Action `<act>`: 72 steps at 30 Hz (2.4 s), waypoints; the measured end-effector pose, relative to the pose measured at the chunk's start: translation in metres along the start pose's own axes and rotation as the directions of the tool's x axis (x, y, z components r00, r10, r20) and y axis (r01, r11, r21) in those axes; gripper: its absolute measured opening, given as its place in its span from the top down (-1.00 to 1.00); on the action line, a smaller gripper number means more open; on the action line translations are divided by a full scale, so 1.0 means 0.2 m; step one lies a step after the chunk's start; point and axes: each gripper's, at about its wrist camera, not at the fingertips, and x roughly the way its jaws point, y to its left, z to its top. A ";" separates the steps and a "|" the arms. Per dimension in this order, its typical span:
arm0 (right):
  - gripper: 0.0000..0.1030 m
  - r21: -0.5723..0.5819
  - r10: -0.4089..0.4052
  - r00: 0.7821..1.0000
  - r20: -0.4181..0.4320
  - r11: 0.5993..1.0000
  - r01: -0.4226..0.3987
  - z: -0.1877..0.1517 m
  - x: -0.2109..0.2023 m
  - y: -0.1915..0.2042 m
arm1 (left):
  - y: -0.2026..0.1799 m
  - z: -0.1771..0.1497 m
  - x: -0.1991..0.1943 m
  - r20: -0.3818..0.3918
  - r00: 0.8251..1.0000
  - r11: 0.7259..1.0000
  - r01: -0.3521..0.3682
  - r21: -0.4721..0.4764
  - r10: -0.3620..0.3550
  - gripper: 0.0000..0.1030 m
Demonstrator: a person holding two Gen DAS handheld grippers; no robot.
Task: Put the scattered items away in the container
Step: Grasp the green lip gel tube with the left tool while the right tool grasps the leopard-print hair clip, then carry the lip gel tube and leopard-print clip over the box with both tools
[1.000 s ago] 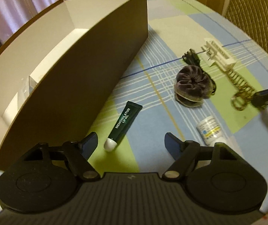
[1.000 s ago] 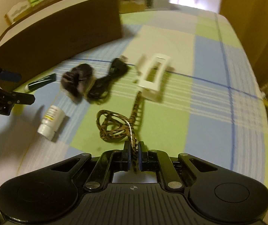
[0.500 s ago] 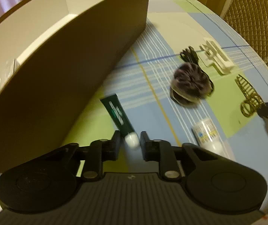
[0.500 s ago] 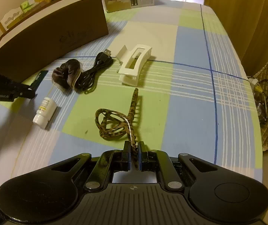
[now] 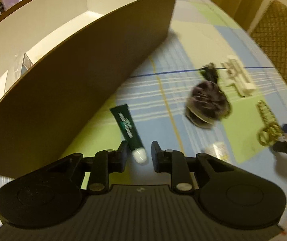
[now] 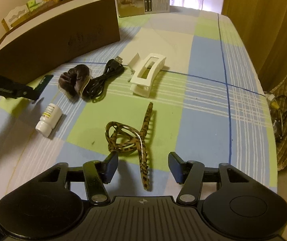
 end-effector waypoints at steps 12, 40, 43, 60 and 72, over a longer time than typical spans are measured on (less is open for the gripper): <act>-0.03 -0.026 0.026 1.000 0.014 0.999 -0.026 0.02 0.02 0.04 | 0.00 -0.13 -0.10 -0.042 0.999 1.000 -0.017 0.018 0.017 0.76; 0.24 -0.041 0.064 0.998 0.014 0.997 -0.063 0.10 -0.03 0.10 | -0.03 -0.16 -0.30 -0.009 1.000 1.000 0.012 -0.014 -0.013 0.76; 0.24 -0.069 0.090 0.996 0.014 0.994 -0.088 0.12 -0.06 0.15 | -0.05 -0.15 -0.35 0.011 1.000 1.000 0.017 -0.010 -0.017 0.76; 0.24 -0.248 0.275 0.960 0.045 0.934 -0.256 0.36 -0.22 0.46 | -0.02 -0.04 -0.66 0.143 0.989 0.999 0.029 -0.014 -0.027 0.76; 0.23 -0.373 0.346 0.930 0.122 0.884 -0.281 0.67 -0.26 0.65 | 0.11 0.11 -0.79 0.235 0.972 0.999 0.027 -0.033 -0.019 0.76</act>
